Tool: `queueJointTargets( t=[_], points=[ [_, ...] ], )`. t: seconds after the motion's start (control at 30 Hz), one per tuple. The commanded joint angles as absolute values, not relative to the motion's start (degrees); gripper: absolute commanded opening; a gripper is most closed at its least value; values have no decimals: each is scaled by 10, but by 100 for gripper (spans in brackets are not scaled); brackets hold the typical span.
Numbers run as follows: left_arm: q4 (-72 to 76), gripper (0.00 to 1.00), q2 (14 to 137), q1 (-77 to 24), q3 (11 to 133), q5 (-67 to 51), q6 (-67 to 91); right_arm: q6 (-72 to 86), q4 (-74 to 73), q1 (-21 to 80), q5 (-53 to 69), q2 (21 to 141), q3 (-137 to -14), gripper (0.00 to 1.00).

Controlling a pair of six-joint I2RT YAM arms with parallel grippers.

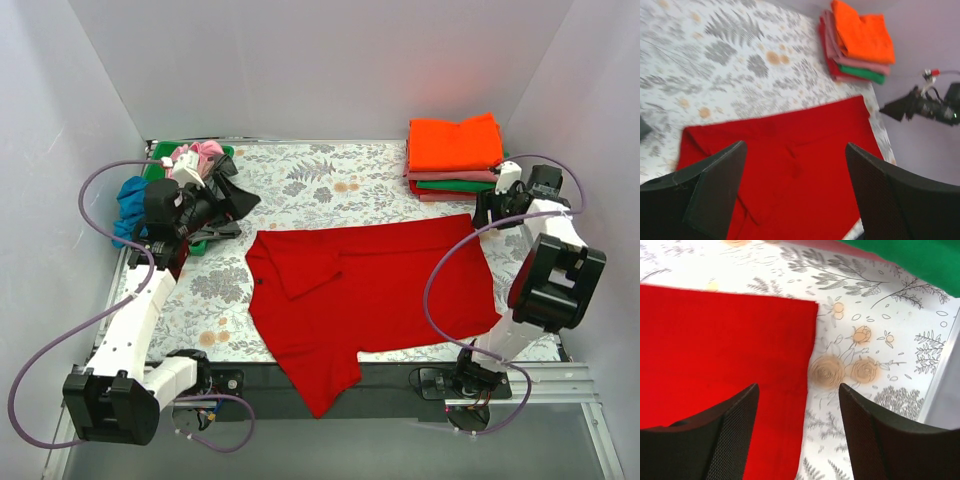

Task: Fold and stack the t-shirts
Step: Fold the tshirt

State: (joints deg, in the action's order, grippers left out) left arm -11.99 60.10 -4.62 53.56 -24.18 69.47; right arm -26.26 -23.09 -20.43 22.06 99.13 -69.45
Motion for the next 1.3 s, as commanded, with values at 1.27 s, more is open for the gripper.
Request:
queueJointTargets(
  t=[1.27],
  points=[
    [-507,67,752,-809,497,43,891,-536,-403,-116,506,656,-415,78]
  ],
)
